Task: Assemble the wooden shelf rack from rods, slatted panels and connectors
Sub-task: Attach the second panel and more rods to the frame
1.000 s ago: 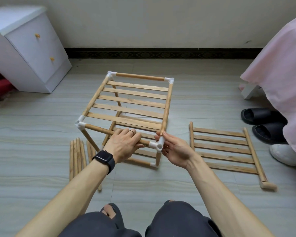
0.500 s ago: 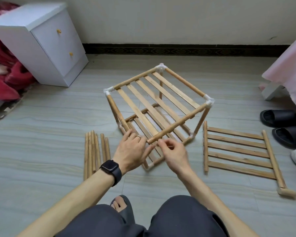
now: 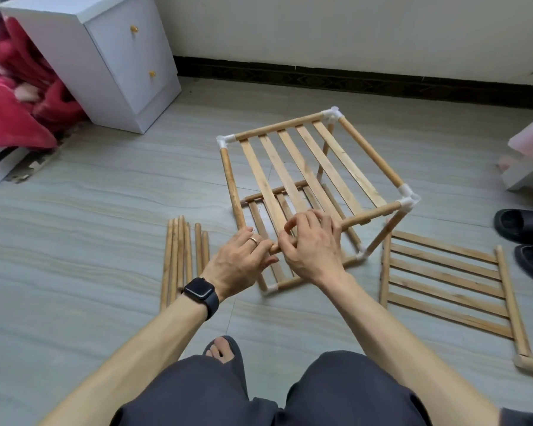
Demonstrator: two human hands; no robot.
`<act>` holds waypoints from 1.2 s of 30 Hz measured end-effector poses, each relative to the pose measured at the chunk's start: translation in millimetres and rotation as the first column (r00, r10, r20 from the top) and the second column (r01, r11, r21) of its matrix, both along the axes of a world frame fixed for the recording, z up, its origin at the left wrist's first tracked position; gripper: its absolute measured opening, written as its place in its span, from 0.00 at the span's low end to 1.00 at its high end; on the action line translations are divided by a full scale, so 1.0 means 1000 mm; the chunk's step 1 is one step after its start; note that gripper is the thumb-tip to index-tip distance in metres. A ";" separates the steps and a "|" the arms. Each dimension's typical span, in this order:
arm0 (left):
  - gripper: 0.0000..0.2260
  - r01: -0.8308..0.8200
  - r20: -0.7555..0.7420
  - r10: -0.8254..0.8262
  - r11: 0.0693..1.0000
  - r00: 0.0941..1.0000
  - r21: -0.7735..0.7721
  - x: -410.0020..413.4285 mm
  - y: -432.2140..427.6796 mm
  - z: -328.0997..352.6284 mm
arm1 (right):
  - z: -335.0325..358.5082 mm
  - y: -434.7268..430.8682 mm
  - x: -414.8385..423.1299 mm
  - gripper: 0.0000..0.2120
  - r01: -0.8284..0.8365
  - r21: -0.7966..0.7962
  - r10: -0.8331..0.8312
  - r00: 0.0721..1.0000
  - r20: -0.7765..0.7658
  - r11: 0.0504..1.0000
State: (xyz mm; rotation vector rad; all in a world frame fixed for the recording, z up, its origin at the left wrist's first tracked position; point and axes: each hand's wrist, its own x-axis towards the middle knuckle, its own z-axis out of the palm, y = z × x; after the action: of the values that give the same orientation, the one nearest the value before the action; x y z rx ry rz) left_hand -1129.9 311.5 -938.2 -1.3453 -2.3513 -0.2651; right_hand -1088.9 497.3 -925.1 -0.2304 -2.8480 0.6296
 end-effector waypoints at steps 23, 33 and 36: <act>0.25 0.034 0.303 -0.011 0.997 0.953 -0.072 -0.003 0.010 0.010 | -0.002 0.014 -0.001 0.13 0.030 -0.113 -0.032 0.999 -0.020 0.993; 0.42 -0.023 0.253 0.129 0.923 0.959 -0.384 -0.036 0.031 0.037 | 0.025 0.049 0.042 0.25 0.060 0.230 -0.079 0.994 0.073 0.971; 0.42 -0.004 0.289 0.149 0.894 0.945 -0.448 -0.034 0.070 0.042 | 0.023 0.043 0.041 0.45 -0.046 0.243 -0.035 0.948 0.318 0.969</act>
State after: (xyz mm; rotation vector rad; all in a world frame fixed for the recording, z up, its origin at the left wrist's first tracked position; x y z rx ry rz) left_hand -1163.5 381.0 -896.1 -1.4916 -2.8568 0.1007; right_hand -1047.6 540.1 -902.5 -0.3065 -3.2016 0.2464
